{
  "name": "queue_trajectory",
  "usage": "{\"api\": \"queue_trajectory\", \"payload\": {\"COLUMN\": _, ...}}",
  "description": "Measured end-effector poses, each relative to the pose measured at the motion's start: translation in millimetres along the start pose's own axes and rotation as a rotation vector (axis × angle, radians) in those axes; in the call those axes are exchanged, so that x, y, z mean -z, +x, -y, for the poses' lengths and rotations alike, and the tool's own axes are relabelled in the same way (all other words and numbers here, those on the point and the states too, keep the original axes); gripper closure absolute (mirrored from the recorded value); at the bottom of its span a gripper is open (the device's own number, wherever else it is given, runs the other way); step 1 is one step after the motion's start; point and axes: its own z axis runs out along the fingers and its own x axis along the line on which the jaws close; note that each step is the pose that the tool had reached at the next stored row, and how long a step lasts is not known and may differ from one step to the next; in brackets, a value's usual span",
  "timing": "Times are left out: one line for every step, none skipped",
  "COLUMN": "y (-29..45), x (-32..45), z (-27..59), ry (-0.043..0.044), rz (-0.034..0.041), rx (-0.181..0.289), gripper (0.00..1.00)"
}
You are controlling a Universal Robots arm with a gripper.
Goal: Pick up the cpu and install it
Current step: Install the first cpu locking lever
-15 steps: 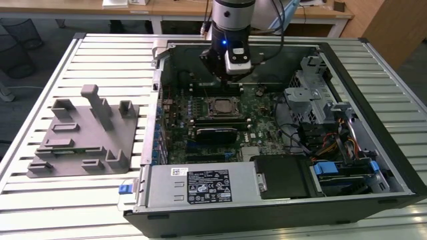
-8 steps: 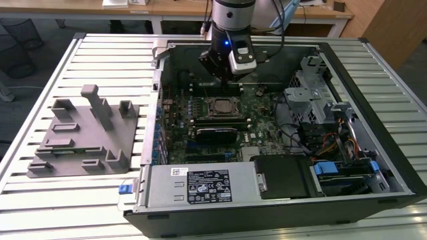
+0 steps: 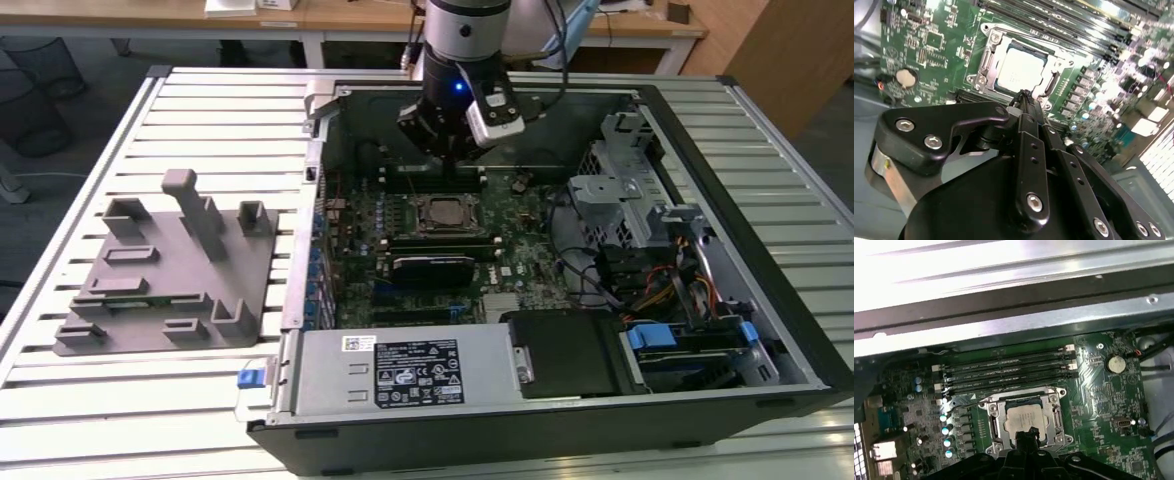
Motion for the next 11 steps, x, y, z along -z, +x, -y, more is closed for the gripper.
{"api": "queue_trajectory", "payload": {"y": 0.0, "x": 0.0, "z": 0.0, "ry": 0.0000, "rz": -0.0004, "rx": 0.018, "gripper": 0.89}}
{"api": "queue_trajectory", "payload": {"y": 0.0, "x": -0.1, "z": 0.0, "ry": 0.0000, "rz": -0.0008, "rx": 0.037, "gripper": 0.89}}
{"api": "queue_trajectory", "payload": {"y": 0.0, "x": -0.1, "z": 0.0, "ry": 0.0000, "rz": -0.0013, "rx": 0.056, "gripper": 0.89}}
{"api": "queue_trajectory", "payload": {"y": 0.0, "x": -0.2, "z": 0.0, "ry": 0.0000, "rz": -0.0016, "rx": 0.074, "gripper": 0.89}}
{"api": "queue_trajectory", "payload": {"y": 0.1, "x": -0.3, "z": 0.0, "ry": 0.0000, "rz": -0.0019, "rx": 0.089, "gripper": 0.89}}
{"api": "queue_trajectory", "payload": {"y": 0.5, "x": -0.3, "z": 0.1, "ry": -0.0001, "rz": -0.0020, "rx": 0.096, "gripper": 0.89}}
{"api": "queue_trajectory", "payload": {"y": 1.2, "x": -0.4, "z": 0.2, "ry": -0.0001, "rz": -0.0021, "rx": 0.099, "gripper": 0.89}}
{"api": "queue_trajectory", "payload": {"y": 2.3, "x": -0.5, "z": 0.4, "ry": -0.0002, "rz": -0.0022, "rx": 0.101, "gripper": 0.89}}
{"api": "queue_trajectory", "payload": {"y": 4.0, "x": -0.5, "z": 0.6, "ry": 0.0000, "rz": -0.0022, "rx": 0.102, "gripper": 0.89}}
{"api": "queue_trajectory", "payload": {"y": 6.2, "x": -0.5, "z": 1.0, "ry": 0.0000, "rz": -0.0022, "rx": 0.102, "gripper": 0.89}}
{"api": "queue_trajectory", "payload": {"y": 8.1, "x": -0.6, "z": 1.3, "ry": -0.0001, "rz": -0.0022, "rx": 0.102, "gripper": 0.89}}
